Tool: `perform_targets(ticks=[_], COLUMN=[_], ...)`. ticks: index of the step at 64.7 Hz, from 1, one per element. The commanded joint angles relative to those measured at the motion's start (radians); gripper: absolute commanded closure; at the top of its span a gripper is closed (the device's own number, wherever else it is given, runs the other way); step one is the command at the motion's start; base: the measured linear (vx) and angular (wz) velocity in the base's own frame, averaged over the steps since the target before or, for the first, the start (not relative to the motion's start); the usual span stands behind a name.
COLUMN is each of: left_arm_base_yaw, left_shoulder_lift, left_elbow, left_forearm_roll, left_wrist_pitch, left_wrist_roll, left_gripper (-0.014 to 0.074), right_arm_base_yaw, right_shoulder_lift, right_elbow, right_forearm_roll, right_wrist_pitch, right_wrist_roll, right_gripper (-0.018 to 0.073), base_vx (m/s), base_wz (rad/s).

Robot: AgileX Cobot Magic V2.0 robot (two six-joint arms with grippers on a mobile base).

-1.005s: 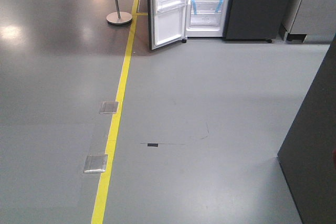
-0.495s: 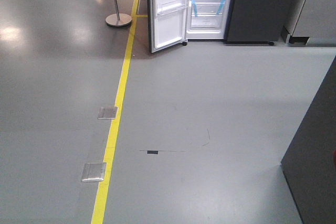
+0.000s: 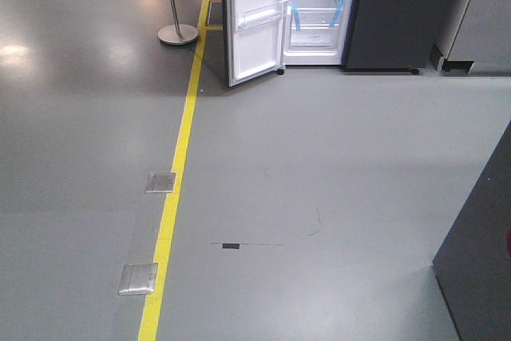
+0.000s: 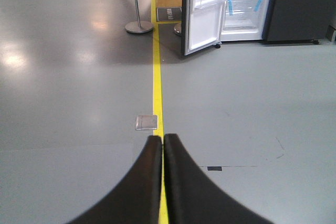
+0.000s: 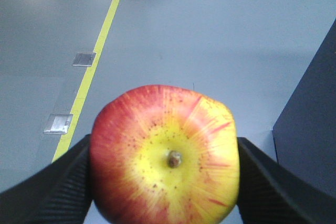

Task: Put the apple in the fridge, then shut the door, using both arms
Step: 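Continue driving toward the refrigerator with the apple held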

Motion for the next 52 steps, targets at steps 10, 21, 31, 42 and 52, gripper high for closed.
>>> perform_targets(ticks=[10,21,31,42,52], left_arm_base_yaw=[-0.002,-0.002,-0.002,-0.002,-0.002], left_shoulder_lift=[-0.014,-0.014,-0.014,-0.014,-0.014], left_elbow=[0.019,0.019,0.019,0.019,0.019], left_forearm_roll=[-0.003,-0.003,-0.003,-0.003,-0.003], left_wrist_pitch=[-0.070,-0.070,-0.070,-0.070,-0.070], left_wrist_roll=[-0.001,-0.001,-0.001,-0.001,-0.001], left_gripper=[0.0602,0.0602,0.0602,0.0602,0.0602], right_arm_base_yaw=[0.000,0.000,0.000,0.000,0.000], right_shoulder_lift=[0.006,0.006,0.006,0.006,0.006], right_elbow=[-0.025,-0.025,-0.025,-0.025,-0.025], right_forearm_roll=[0.004,0.004,0.004,0.004,0.004], right_wrist_pitch=[-0.075,-0.075,-0.075,-0.075,-0.075], right_wrist_roll=[-0.006,-0.006,-0.006,-0.006,-0.006], right_gripper=[0.0364,0.0364,0.0364,0.0364,0.0364], base_vx=[0.14,0.15,0.16,0.16,0.16], base_wz=[-0.01,-0.01,-0.01,0.00,0.01])
